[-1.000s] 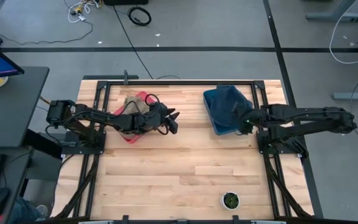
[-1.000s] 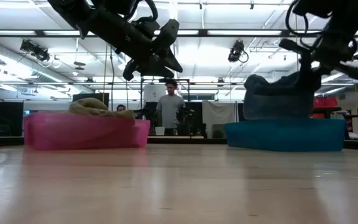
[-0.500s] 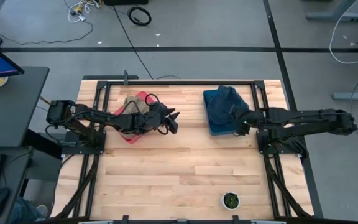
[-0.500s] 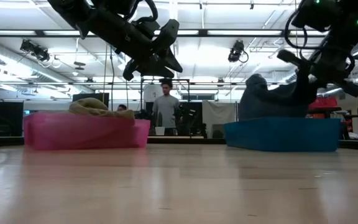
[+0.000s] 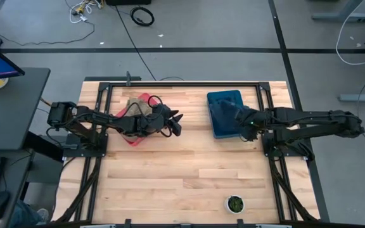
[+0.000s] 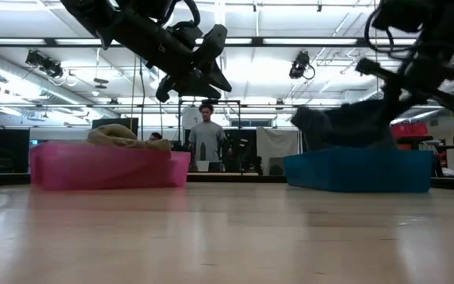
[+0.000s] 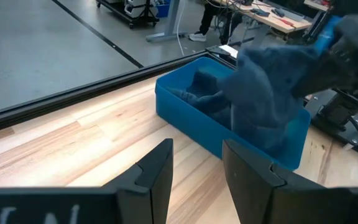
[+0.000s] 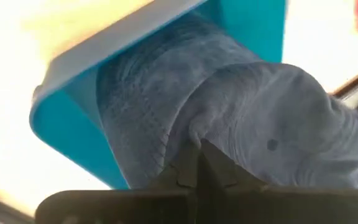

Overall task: Pick & Place hat
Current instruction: Put the blue cap into the blue bin

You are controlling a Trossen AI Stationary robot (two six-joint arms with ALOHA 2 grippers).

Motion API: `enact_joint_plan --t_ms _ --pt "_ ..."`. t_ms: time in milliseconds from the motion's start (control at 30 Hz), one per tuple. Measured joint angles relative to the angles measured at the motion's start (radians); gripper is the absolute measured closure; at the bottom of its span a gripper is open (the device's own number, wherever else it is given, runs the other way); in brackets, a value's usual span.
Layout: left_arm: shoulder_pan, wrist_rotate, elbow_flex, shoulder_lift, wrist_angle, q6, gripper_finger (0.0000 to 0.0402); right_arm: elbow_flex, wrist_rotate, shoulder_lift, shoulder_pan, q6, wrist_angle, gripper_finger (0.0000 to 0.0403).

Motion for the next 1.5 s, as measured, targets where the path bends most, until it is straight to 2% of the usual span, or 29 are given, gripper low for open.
enact_joint_plan --t_ms 133,367,600,767,933,1067,1200,1367,1500 --pt "0.0 0.0 0.0 0.0 0.0 0.0 0.0259 -0.071 0.0 0.003 -0.014 0.056 0.069 0.0397" --pt "0.0 0.0 0.0 0.0 0.0 0.0 0.0259 -0.113 0.005 0.003 -0.027 0.295 0.208 0.0357" --pt "0.0 0.0 0.0 0.0 0.0 0.0 0.0259 -0.114 0.147 0.003 -0.027 0.527 0.202 0.0315" --pt "0.0 0.0 0.0 0.0 0.0 0.0 0.0259 -0.115 0.196 0.003 -0.027 0.539 0.237 0.0287" --pt "0.0 0.0 0.0 0.0 0.0 0.0 0.0259 -0.115 0.204 0.003 -0.027 0.603 0.467 0.0274" --pt "0.0 0.0 0.0 0.0 0.0 0.0 0.0259 -0.115 0.204 0.006 -0.049 0.861 0.639 0.0281" --pt "0.0 0.0 0.0 0.0 0.0 0.0 0.0259 -0.115 0.203 0.017 -0.086 1.103 0.556 0.0302" --pt "0.0 0.0 0.0 0.0 0.0 0.0 0.0259 -0.115 0.203 0.055 -0.131 1.489 0.44 0.0345" --pt "0.0 0.0 0.0 0.0 0.0 0.0 0.0259 -0.115 0.239 0.095 -0.163 1.604 0.407 0.0394"
